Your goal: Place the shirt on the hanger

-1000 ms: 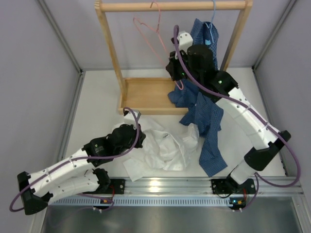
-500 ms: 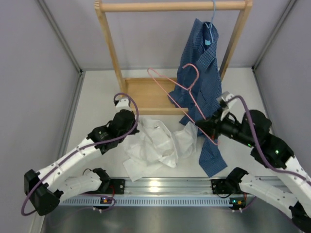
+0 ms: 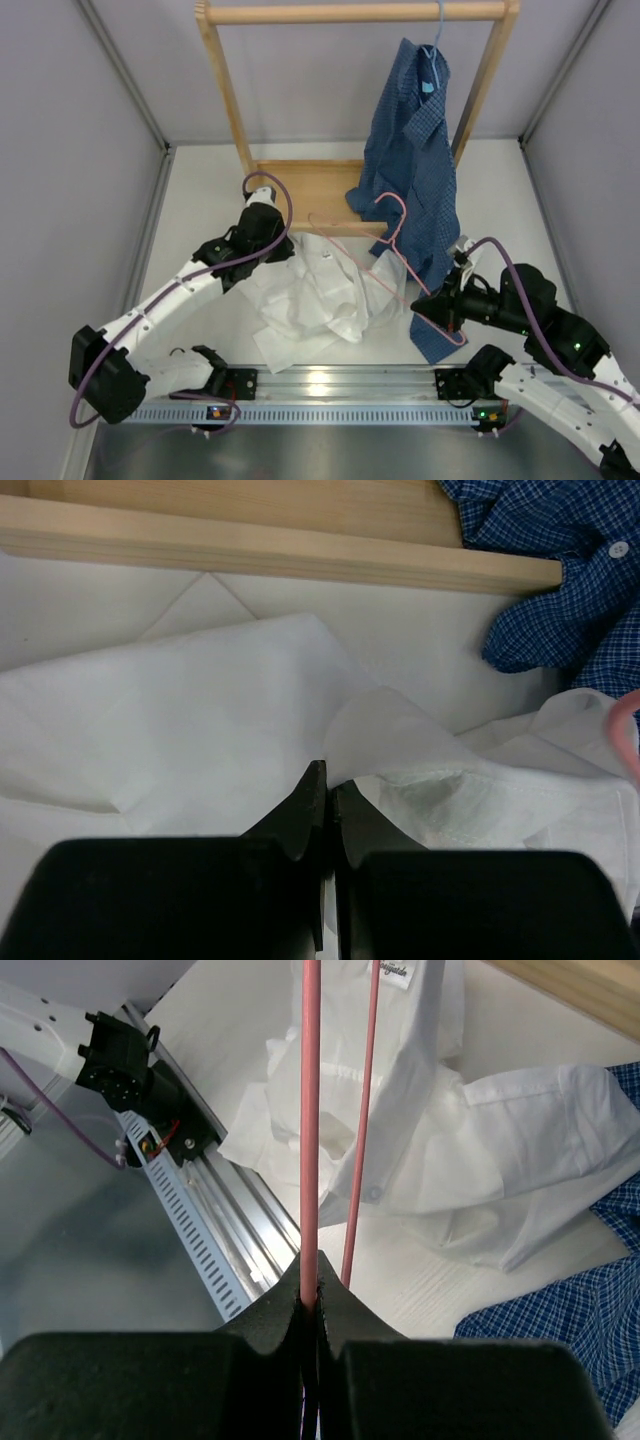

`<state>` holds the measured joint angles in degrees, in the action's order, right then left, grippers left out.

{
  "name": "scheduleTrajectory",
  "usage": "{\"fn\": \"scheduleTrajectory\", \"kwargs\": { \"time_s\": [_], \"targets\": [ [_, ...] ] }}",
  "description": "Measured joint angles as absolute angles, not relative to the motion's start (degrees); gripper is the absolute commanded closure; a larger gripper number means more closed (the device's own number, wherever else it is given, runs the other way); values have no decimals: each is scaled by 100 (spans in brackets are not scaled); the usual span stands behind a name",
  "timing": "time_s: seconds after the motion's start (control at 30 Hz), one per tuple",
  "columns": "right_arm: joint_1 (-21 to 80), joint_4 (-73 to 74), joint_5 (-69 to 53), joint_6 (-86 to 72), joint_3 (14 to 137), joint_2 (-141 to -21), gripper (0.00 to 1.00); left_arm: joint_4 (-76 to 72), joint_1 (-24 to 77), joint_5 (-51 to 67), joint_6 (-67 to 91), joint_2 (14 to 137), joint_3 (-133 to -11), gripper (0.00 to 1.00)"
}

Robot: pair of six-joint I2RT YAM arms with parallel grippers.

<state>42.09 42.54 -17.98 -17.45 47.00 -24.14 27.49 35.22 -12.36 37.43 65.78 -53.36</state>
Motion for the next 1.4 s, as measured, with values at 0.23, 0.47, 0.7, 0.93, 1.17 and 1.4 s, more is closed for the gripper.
{"fn": "scheduleTrajectory", "kwargs": {
  "time_s": [0.23, 0.47, 0.7, 0.93, 1.17, 1.4],
  "targets": [
    [4209, 4484, -2023, -1767, 4663, -2333, 100, 2576, 3516, -982, 3752, 6949, -5450, 100],
    [4209, 4856, -2174, -1809, 4700, -2303, 100, 2556, 3514, -821, 3734, 7218, -5798, 100],
    [4209, 5142, -2062, -1824, 4700, -2443, 100, 2523, 3511, -541, 3732, 7199, -5876, 100],
    [4209, 5258, -1824, -1811, 4910, -3177, 100, 2526, 3514, 272, 3669, 7000, -5909, 100],
    [4209, 5249, -1651, -1761, 5649, -4038, 100, 2539, 3830, 1400, 3564, 6938, -6270, 100],
    [4209, 3981, -2397, -1831, 5207, -3966, 100, 2576, 4554, 2115, 3588, 6676, -7144, 100]
  ]
}}
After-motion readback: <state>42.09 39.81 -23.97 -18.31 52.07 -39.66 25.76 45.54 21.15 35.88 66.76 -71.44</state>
